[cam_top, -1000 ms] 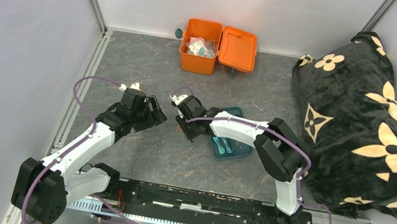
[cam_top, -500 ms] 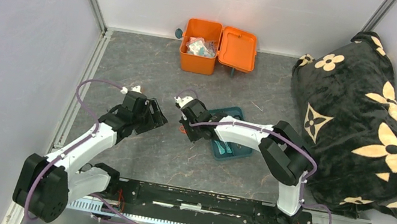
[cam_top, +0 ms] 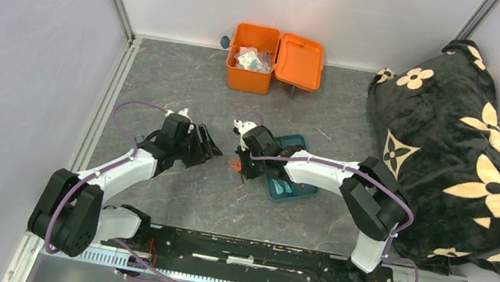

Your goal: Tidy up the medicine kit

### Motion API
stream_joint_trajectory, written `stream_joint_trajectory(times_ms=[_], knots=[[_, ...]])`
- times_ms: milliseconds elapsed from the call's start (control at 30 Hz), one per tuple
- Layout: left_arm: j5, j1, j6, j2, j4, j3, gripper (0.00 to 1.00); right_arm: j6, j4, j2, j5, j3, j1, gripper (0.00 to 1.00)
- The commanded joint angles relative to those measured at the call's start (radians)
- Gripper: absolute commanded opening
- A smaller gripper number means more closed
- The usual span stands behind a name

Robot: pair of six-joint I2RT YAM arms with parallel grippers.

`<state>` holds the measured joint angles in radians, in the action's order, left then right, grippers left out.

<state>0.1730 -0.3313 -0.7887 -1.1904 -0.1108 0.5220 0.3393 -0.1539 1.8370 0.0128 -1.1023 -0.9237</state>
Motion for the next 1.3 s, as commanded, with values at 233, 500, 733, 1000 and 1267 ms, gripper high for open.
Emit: stream_joint_trajectory(times_ms=[233, 500, 733, 1000, 1267], knots=[[0.056, 0.002, -0.034, -0.038, 0.094, -0.014, 0.70, 0.007, -0.034, -0.003, -0.097, -0.091, 0.025, 0.25], [0.051, 0.001, -0.021, -0.023, 0.071, -0.016, 0.69, -0.012, -0.084, 0.086, -0.121, -0.195, 0.053, 0.27], [0.048, 0.000, -0.012, -0.027, 0.068, -0.016, 0.68, -0.036, -0.118, 0.141, -0.107, -0.249, 0.054, 0.28], [0.052, -0.005, 0.001, -0.052, 0.069, -0.009, 0.67, -0.040, -0.119, 0.165, -0.074, -0.239, 0.053, 0.28], [0.047, -0.021, 0.005, -0.089, 0.078, -0.002, 0.66, -0.051, -0.131, 0.189, -0.087, -0.215, 0.053, 0.27]])
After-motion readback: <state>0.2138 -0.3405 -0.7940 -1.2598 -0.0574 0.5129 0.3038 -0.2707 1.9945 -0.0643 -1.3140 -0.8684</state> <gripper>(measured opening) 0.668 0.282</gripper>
